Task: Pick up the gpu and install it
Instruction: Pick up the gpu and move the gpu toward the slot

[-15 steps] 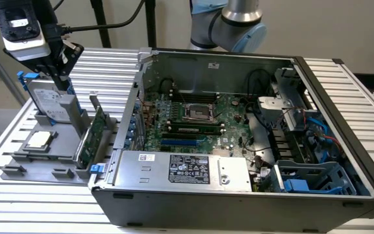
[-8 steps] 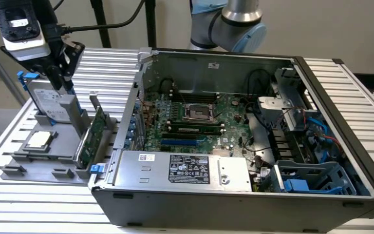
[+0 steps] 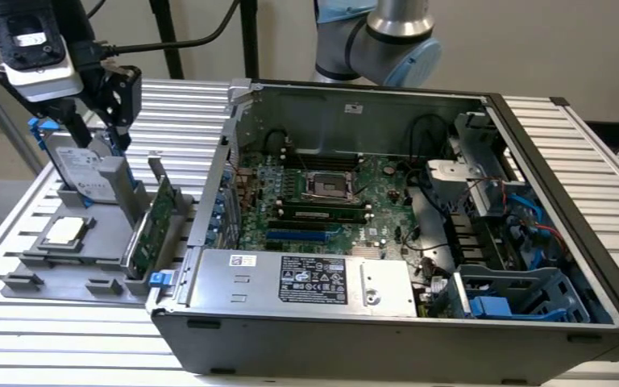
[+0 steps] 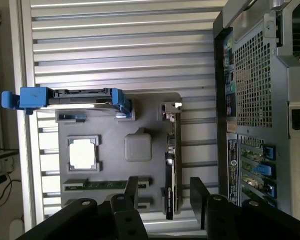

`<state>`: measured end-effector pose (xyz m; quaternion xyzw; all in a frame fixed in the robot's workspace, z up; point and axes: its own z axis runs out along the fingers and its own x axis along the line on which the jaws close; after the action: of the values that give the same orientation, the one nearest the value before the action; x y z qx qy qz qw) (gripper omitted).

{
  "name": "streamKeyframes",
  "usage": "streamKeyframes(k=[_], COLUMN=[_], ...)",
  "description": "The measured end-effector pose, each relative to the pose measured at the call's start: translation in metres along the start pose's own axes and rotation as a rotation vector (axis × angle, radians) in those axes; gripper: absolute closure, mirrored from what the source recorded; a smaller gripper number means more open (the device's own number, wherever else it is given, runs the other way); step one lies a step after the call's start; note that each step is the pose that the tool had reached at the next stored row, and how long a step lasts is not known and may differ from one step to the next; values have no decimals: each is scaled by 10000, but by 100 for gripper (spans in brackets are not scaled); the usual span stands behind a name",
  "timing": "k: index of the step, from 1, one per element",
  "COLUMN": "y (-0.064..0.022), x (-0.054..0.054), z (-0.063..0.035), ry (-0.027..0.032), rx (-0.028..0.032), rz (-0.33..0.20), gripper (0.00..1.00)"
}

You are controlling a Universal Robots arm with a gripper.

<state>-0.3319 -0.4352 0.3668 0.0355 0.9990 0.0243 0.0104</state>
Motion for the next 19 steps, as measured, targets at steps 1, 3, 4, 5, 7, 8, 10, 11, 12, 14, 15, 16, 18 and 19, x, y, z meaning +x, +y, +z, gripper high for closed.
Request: streamKeyframes(k=[1,3,4,5,7,8,10,11,12,14,15,16,18,19], y=[-8,-25,-33,-39,-45,-46,-48,-49,-50,-51,-52,-53,-54,-55], x=[0,0,-1,-1,-2,-4,-8,-10,-12,-17,-19,-22,-28,-31], z=[15,49,67,85,121,139,176,194,212,250,268,286,323,341], ry=[-1,0,-2,-3,-4,-5,-6,-5,-6,-7,-7,-6,-8,-8], rx=[0,2,1,1,1,1,1,1,1,1,2,3,2,2], rz=[0,2,2,3,11,16,27,33,39,50,57,65,80,87], gripper=[46,46,46,46,46,46,46,46,46,46,46,46,46,46])
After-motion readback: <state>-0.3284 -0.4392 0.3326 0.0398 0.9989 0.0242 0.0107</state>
